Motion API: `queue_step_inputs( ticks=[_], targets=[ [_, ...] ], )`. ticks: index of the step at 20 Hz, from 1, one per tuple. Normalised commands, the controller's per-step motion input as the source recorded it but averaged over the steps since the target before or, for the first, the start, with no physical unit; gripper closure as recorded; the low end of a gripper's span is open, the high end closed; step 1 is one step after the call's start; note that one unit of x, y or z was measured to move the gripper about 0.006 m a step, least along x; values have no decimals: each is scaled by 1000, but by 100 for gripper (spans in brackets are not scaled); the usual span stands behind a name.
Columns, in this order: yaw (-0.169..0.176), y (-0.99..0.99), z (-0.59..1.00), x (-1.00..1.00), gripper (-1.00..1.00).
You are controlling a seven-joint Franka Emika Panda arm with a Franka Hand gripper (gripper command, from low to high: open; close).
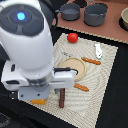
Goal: Interact with the objects in diverse but meaningful ways.
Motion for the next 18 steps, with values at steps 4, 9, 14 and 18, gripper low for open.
queue_step_inputs(
  ticks=[4, 9, 14, 18],
  targets=[
    [69, 754, 794, -285, -100],
    [81, 843, 472, -233, -100],
    [97, 811, 376, -216, -100],
    [125, 737, 249, -209, -100]
  ],
)
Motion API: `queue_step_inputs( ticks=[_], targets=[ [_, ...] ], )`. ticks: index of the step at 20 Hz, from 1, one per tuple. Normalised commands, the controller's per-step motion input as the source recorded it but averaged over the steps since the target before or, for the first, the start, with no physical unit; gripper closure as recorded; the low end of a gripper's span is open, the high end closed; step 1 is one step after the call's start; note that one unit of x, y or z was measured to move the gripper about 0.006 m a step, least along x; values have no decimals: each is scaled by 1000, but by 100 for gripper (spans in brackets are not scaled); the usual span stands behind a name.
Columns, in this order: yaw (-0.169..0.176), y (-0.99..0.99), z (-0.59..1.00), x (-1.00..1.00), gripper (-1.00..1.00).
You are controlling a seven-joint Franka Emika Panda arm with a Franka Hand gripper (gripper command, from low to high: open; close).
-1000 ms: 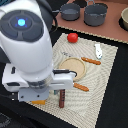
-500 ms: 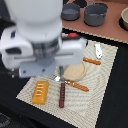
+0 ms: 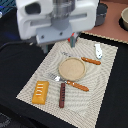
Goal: Interact with the objects in diverse but meaningful ways.
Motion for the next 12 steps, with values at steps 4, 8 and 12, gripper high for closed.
queue_step_inputs(
  ticks=[4, 8, 12],
  targets=[
    [148, 657, 140, -251, -100],
    [171, 575, 17, -302, -100],
    [168, 576, 0, -299, -100]
  ],
)
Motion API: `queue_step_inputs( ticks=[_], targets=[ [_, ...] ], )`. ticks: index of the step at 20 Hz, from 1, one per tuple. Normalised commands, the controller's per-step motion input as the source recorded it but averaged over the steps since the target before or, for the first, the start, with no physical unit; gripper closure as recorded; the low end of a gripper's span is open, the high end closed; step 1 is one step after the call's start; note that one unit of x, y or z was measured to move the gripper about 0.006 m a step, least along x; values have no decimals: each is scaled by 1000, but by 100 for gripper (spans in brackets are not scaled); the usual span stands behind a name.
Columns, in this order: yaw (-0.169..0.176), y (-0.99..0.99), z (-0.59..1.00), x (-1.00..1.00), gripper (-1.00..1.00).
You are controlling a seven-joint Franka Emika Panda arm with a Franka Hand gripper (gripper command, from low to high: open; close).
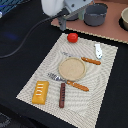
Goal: Interact with the objects in diverse but meaningful ways.
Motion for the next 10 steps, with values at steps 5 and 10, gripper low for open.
queue_step_inputs(
  ticks=[5, 10],
  targets=[
    [171, 473, -219, -372, -100],
    [164, 237, -465, -275, -100]
  ],
)
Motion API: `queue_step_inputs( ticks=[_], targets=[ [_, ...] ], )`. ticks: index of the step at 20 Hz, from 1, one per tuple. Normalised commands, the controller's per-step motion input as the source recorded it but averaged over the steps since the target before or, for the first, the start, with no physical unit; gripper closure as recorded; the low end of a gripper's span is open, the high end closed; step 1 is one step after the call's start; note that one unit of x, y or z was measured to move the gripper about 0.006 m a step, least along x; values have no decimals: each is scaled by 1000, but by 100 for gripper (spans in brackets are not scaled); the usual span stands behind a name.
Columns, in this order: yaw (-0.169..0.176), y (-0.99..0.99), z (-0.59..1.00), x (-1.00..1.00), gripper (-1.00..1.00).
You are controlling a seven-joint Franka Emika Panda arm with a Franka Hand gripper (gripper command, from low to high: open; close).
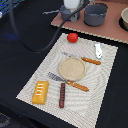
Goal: Interact with the objects in diverse but meaningful ways.
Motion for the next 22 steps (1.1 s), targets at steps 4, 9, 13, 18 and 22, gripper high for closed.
queue_step_inputs(
  ticks=[4, 9, 13, 18, 22],
  targets=[
    [121, 62, -629, -50, -100],
    [59, 0, -572, -5, -100],
    [-1, 0, -268, 0, -100],
    [-60, 63, -252, -136, -100],
    [-143, 171, -146, -239, -100]
  ],
)
